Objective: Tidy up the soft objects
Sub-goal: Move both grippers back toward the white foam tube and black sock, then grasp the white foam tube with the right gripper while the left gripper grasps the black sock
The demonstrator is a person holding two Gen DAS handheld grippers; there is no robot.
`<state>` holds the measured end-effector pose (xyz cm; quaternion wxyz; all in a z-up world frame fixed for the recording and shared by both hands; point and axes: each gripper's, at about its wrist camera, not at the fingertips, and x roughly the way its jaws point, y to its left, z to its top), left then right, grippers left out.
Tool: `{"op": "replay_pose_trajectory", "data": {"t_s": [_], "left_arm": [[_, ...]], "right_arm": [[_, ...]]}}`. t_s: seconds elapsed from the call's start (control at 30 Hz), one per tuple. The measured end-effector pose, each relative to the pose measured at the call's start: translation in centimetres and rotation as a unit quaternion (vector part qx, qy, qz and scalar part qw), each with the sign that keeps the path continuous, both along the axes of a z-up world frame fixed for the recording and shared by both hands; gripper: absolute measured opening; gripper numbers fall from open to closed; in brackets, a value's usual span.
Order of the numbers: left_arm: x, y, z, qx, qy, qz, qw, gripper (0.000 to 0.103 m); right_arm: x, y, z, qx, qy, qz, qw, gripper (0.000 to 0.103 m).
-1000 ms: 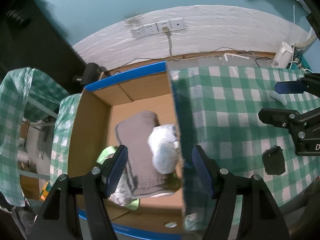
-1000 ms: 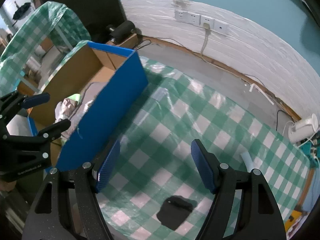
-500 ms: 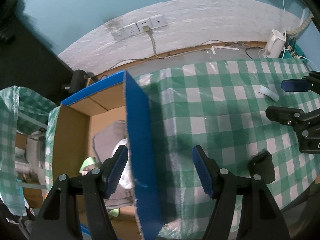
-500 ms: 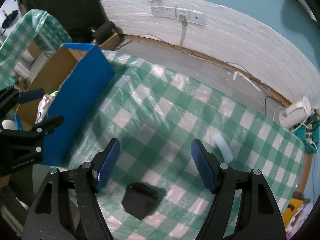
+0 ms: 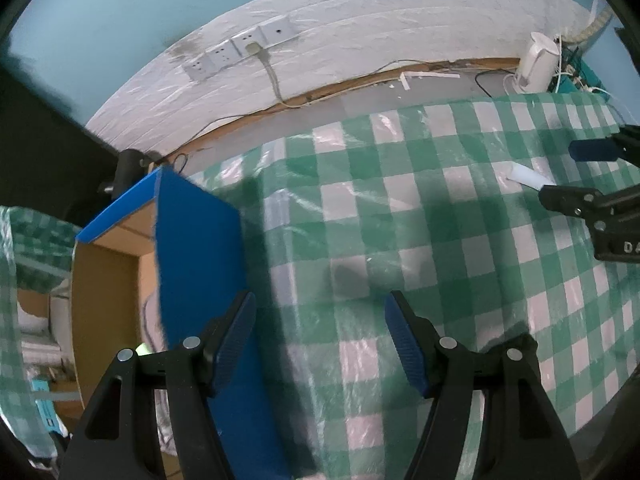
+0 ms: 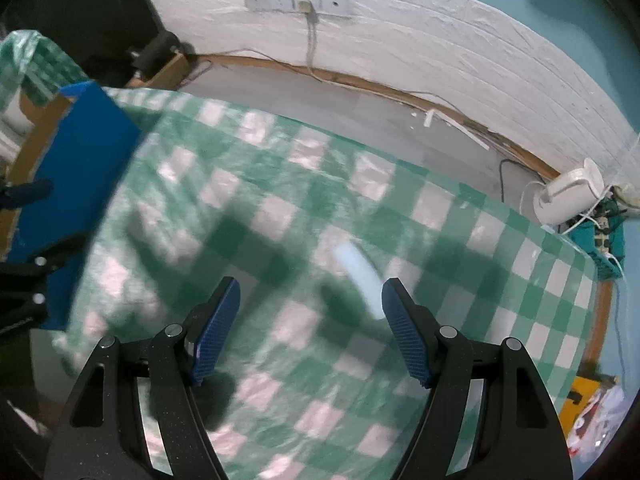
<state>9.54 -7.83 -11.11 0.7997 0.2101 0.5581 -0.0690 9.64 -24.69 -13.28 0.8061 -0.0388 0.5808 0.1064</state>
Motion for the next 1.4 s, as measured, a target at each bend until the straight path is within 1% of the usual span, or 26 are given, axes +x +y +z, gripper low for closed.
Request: {"op": "replay_pose_trajectory", "data": {"t_s": [0.23,0.33,0.43,0.5,0.53,0.57,0.63,0.67,0.7,0.77,0.8,0.87,1.0,1.23,1.4], "left_arm": [[1.1,-1.5,-2.1,0.006,0.019,-0.010,0.9997,0.069],[1.3,-1.8,-2.9,0.009,0.030,-0.015,0.9994,0.073],[1.5,-2.3,-3.6,0.013,0.029,-0.023,0.9992,0.073],[1.6,-2.5,-4.0,0.015,0.032,-0.025,0.9991,0.073],[1.7,-2.6,-4.2,0.015,0.034,-0.024,0.9990,0.073],[1.8,-2.7,-4.4,0.015,0.036,-0.023,0.9990,0.073],[1.9,-2.9,-4.5,0.014,0.039,-0.022,0.9989,0.073],[1.9,-3.0,-4.5,0.015,0.038,-0.023,0.9989,0.073],[1.8,-3.0,-4.5,0.016,0.038,-0.024,0.9989,0.073],[1.7,-3.1,-4.5,0.015,0.037,-0.027,0.9988,0.073],[1.6,-3.2,-4.4,0.015,0.037,-0.028,0.9988,0.073],[1.6,-3.4,-4.3,0.013,0.038,-0.029,0.9988,0.073],[1.0,-3.6,-3.9,0.007,0.039,-0.037,0.9985,0.073],[-0.7,-4.5,-3.6,0.010,0.034,-0.059,0.9976,0.075],[-2.1,-4.8,-3.8,-0.005,0.052,-0.069,0.9962,0.076]], "right_arm": [[1.7,-1.1,-3.3,-0.022,0.010,-0.001,1.000,0.074],[2.1,-1.0,-4.8,-0.039,0.020,0.005,0.999,0.074],[2.3,-1.1,-5.8,-0.049,0.020,0.007,0.999,0.074],[2.5,-1.2,-6.3,-0.050,0.025,0.005,0.998,0.069],[2.6,-1.3,-6.5,-0.051,0.028,0.005,0.998,0.064],[2.6,-1.3,-6.7,-0.051,0.030,0.006,0.998,0.062],[2.6,-1.3,-6.6,-0.052,0.023,0.010,0.998,0.056],[2.7,-1.3,-6.5,-0.052,0.022,0.011,0.998,0.050],[2.7,-1.3,-6.5,-0.053,0.020,0.012,0.998,0.046],[2.6,-1.3,-6.4,-0.054,0.019,0.011,0.998,0.028],[2.6,-1.4,-6.3,-0.051,0.021,0.012,0.998,0.026],[2.5,-1.2,-6.2,-0.058,0.024,0.014,0.998,0.019],[2.1,-0.9,-6.2,-0.065,0.030,0.010,0.997,0.016],[1.0,-0.8,-5.6,-0.049,0.037,-0.007,0.998,0.016],[-0.4,-0.4,-4.9,-0.035,0.041,-0.015,0.998,0.016]]}}
